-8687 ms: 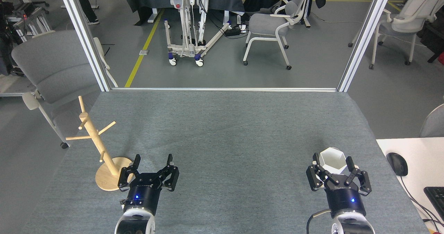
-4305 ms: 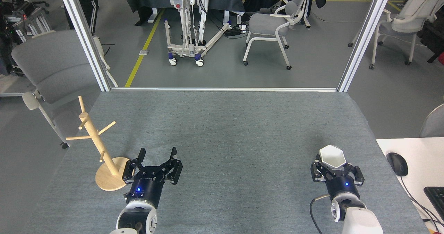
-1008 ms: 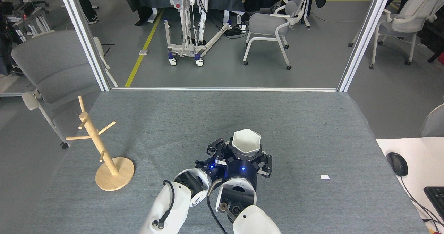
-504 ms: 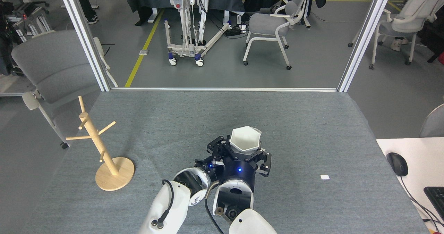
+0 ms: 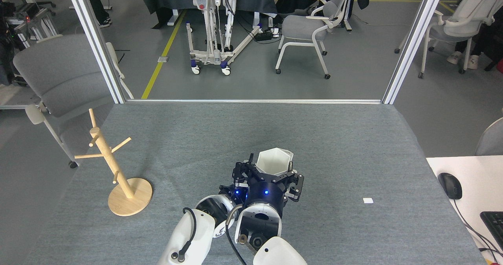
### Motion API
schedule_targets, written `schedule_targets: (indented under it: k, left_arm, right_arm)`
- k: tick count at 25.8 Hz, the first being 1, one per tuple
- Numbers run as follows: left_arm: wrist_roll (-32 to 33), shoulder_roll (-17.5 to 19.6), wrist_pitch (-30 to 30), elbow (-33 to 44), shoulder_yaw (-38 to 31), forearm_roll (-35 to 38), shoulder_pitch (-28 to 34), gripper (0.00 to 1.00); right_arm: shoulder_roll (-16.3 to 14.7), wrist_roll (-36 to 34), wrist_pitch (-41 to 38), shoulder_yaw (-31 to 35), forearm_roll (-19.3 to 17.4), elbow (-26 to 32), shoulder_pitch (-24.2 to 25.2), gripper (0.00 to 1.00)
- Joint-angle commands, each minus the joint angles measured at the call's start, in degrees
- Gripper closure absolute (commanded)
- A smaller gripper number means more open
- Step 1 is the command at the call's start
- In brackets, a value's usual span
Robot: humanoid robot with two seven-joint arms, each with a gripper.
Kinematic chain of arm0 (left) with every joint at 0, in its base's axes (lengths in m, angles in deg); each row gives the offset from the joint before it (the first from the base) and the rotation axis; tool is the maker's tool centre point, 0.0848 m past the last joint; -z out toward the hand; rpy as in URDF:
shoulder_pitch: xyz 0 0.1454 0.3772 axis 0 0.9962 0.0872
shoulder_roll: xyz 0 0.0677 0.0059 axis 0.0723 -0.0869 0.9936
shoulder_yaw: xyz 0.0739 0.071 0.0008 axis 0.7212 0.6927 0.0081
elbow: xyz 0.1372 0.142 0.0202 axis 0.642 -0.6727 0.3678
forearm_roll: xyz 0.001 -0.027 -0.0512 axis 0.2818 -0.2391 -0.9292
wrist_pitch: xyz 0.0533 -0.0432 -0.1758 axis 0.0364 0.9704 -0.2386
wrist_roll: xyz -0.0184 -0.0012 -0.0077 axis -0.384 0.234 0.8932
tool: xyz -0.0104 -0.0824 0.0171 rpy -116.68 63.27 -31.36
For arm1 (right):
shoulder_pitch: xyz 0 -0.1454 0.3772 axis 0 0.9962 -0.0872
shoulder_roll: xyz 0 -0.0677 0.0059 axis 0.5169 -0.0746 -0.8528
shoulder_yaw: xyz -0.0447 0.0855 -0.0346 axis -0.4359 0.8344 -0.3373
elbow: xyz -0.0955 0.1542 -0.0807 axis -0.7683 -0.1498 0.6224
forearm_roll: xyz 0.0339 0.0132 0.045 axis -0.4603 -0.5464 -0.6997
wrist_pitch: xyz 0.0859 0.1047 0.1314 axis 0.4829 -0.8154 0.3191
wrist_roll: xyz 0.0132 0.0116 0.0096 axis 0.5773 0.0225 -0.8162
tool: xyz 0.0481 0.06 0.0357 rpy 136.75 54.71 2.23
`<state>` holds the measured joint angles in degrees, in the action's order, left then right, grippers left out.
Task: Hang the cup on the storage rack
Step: 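Grasp the white cup with the left gripper beside the right gripper, then release the cup from the right gripper and withdraw it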
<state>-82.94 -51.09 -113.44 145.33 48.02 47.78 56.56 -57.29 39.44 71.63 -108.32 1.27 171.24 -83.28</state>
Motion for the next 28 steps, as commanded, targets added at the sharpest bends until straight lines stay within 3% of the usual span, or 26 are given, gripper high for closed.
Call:
schedule_targets:
  k: [1, 5, 9, 13, 19, 22, 25, 28]
  left_arm:
    - [0.2, 0.1, -1.8, -0.2, 0.0, 0.0, 0.2, 1.00]
    - [0.3, 0.7, -1.7, -0.1, -0.2, 0.0, 0.9, 1.00]
    - [0.9, 2.7, -1.8, 1.8, -2.0, -0.1, 3.5, 1.00]
    - [1.0, 8.3, -1.5, 10.0, -3.8, 0.1, 9.8, 1.00]
    - [1.5, 13.7, 2.7, 23.5, -12.2, 0.6, 22.0, 1.00]
    - [1.5, 14.9, 2.3, 29.1, -18.2, 0.5, 28.1, 1.00]
    - [1.4, 15.0, 2.3, 32.4, -23.7, 0.5, 32.0, 1.00]
    - [1.3, 15.0, 2.3, 32.9, -30.2, 0.5, 34.6, 1.00]
  right_arm:
    - [0.3, -24.4, -5.1, 2.8, -0.1, 1.2, 0.1, 0.02]
    - [-0.2, -26.8, -5.4, 6.3, -0.9, 1.3, 0.1, 0.02]
    - [-1.1, -28.6, -7.8, 10.8, -5.8, 1.2, 0.2, 0.02]
    - [-3.7, -28.7, -11.4, 15.6, -7.4, 0.5, 0.5, 0.01]
    - [-5.8, -28.6, -13.5, 19.4, -7.4, 0.4, 2.4, 0.01]
    - [-10.2, -28.6, -20.7, 24.4, -8.1, 0.3, 3.6, 0.01]
    - [-12.0, -28.8, -32.6, 32.2, -12.2, 0.3, 7.4, 0.01]
    - [-15.4, -31.6, -42.7, 39.8, -12.8, 0.3, 12.8, 0.01]
